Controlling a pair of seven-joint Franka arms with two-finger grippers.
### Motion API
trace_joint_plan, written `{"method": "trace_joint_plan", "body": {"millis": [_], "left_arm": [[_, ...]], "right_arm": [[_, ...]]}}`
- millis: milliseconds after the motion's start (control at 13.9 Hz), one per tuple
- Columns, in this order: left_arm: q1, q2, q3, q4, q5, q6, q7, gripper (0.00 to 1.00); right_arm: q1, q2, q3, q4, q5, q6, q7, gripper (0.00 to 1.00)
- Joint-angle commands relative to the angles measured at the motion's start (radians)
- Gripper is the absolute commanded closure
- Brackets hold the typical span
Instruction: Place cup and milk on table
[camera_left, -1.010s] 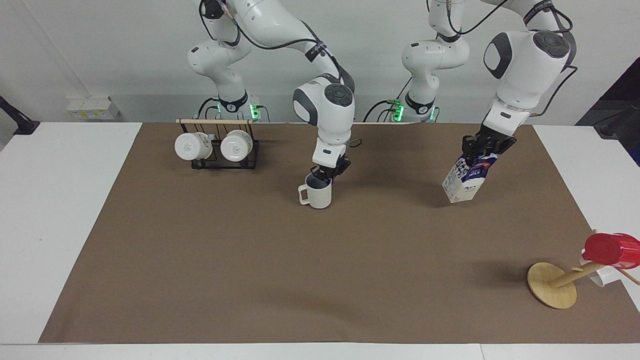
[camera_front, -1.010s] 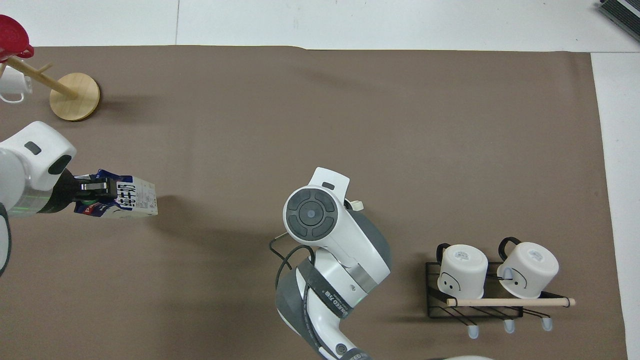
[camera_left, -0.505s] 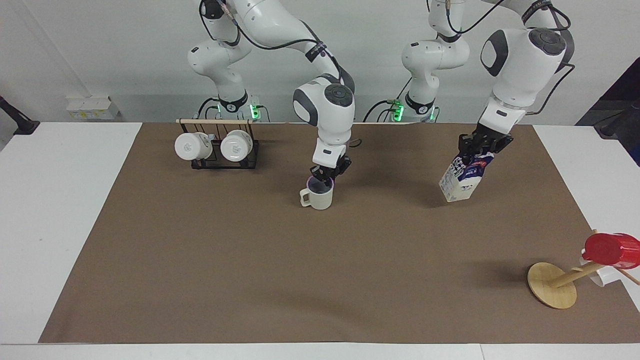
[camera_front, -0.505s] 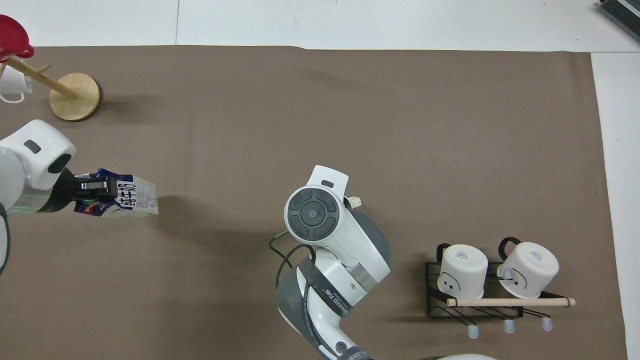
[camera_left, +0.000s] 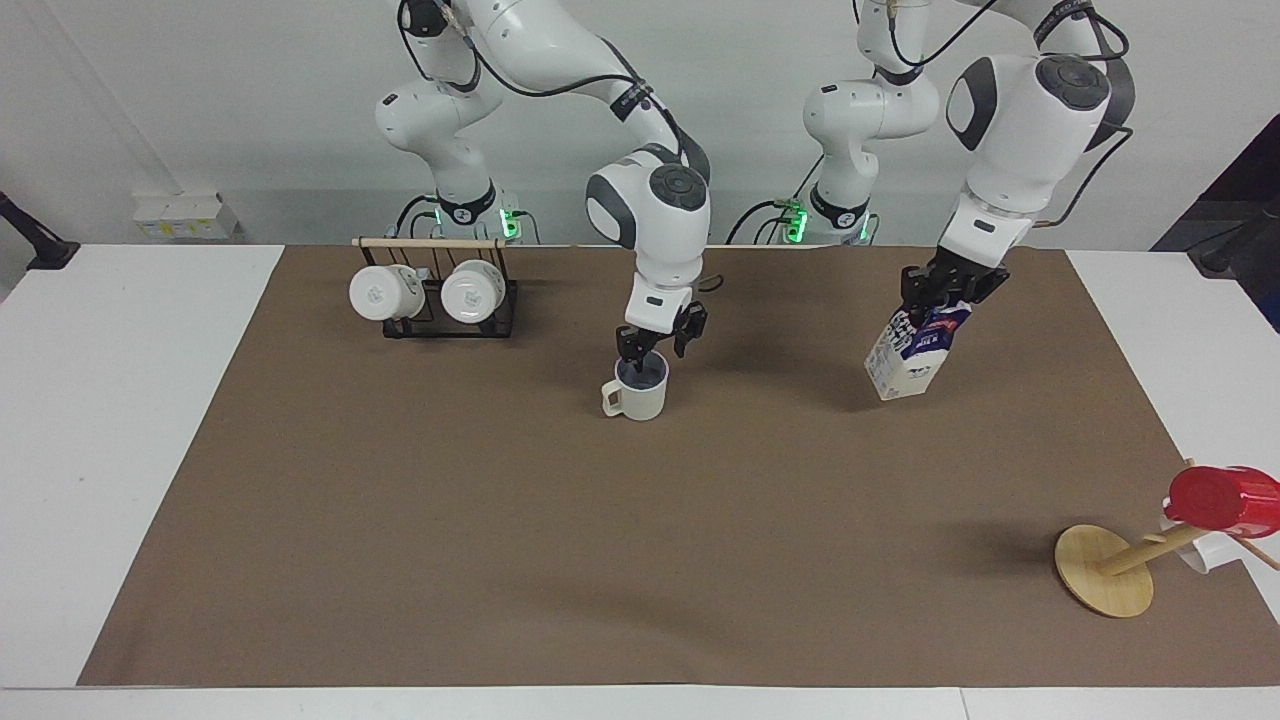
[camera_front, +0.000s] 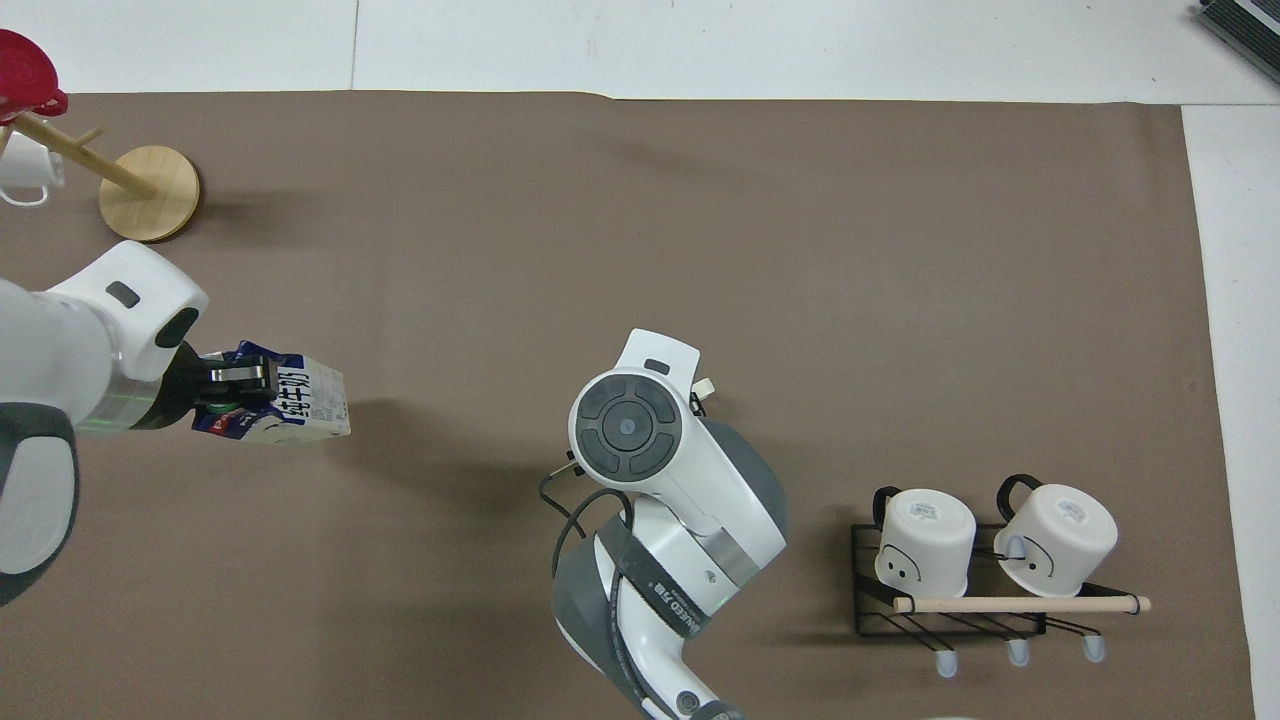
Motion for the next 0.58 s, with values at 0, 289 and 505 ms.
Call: {"method": "trace_joint_plan", "body": {"millis": [0,289,505], "left_arm": [[-0.014,-0.005,-0.064,0.027,0.012,-0.028,-0.103,0.57],[-0.025,-0.003,-0.162,0.035,-0.004,0.001,-0.209,0.57],[-0.115,0.011,-0.172,0.044,-0.014,0.034,-0.326,0.57]], "right_arm": [[-0.034,-0.103,0.004,-0.010,0.014,-0.079,-0.021,0.00],[-0.105,-0.217,0.002,-0.010,0.025,-0.196,-0.030,0.00],[-0.157,-0.270,-0.004,-0.010,0.022,-0.243,-0.016,0.00]]}}
